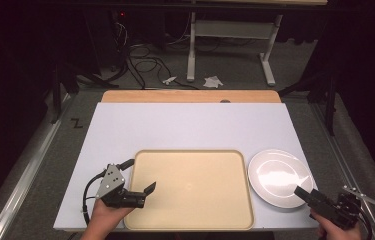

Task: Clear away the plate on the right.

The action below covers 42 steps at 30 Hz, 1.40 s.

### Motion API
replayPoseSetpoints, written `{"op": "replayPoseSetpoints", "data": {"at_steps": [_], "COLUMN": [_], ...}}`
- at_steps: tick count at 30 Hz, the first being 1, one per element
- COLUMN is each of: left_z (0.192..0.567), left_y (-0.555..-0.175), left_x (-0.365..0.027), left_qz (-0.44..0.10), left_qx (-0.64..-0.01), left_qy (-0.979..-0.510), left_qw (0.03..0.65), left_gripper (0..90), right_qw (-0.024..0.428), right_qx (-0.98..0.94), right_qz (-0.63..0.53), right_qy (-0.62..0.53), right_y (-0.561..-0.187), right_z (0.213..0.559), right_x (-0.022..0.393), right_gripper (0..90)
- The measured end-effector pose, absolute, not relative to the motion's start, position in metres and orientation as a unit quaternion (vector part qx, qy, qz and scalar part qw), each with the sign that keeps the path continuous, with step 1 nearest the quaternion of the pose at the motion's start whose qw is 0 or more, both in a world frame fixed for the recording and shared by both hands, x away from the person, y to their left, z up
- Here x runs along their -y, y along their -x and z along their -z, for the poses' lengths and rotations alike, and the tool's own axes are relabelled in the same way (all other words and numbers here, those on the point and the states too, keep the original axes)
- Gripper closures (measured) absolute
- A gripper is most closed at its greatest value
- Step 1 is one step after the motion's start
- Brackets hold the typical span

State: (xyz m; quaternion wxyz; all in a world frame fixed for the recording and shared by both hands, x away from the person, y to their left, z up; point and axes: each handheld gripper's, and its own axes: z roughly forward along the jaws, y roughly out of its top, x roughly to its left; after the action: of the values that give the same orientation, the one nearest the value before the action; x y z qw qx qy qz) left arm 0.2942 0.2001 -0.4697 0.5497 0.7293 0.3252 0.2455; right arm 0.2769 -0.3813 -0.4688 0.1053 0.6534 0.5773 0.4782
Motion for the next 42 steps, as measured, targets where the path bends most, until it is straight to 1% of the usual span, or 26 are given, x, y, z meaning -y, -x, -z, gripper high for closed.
{"op": "replayPoseSetpoints", "data": {"at_steps": [2,15,29,33,35,42], "left_z": [0.470,0.471,0.472,0.473,0.473,0.473], "left_y": [-0.294,-0.294,-0.295,-0.295,-0.295,-0.295], "left_x": [-0.199,-0.197,-0.194,-0.193,-0.193,-0.193], "left_qz": [-0.245,-0.242,-0.241,-0.240,-0.239,-0.239], "left_qx": [-0.324,-0.320,-0.316,-0.316,-0.315,-0.314], "left_qy": [-0.731,-0.735,-0.740,-0.741,-0.741,-0.742], "left_qw": [0.548,0.546,0.542,0.542,0.542,0.541], "left_gripper": [1.8,1.9,1.9,1.9,1.9,1.9], "right_qw": [0.092,0.047,-0.020,-0.024,-0.032,-0.033], "right_qx": [-0.561,-0.514,-0.475,-0.472,-0.473,-0.479], "right_qz": [-0.478,-0.459,-0.478,-0.484,-0.489,-0.489], "right_qy": [-0.669,-0.723,-0.739,-0.737,-0.732,-0.728], "right_y": [-0.277,-0.277,-0.284,-0.286,-0.287,-0.292], "right_z": [0.471,0.486,0.507,0.510,0.511,0.512], "right_x": [0.385,0.403,0.420,0.421,0.421,0.421], "right_gripper": [18.4,33.1,41.3,43.9,43.7,46.4]}}
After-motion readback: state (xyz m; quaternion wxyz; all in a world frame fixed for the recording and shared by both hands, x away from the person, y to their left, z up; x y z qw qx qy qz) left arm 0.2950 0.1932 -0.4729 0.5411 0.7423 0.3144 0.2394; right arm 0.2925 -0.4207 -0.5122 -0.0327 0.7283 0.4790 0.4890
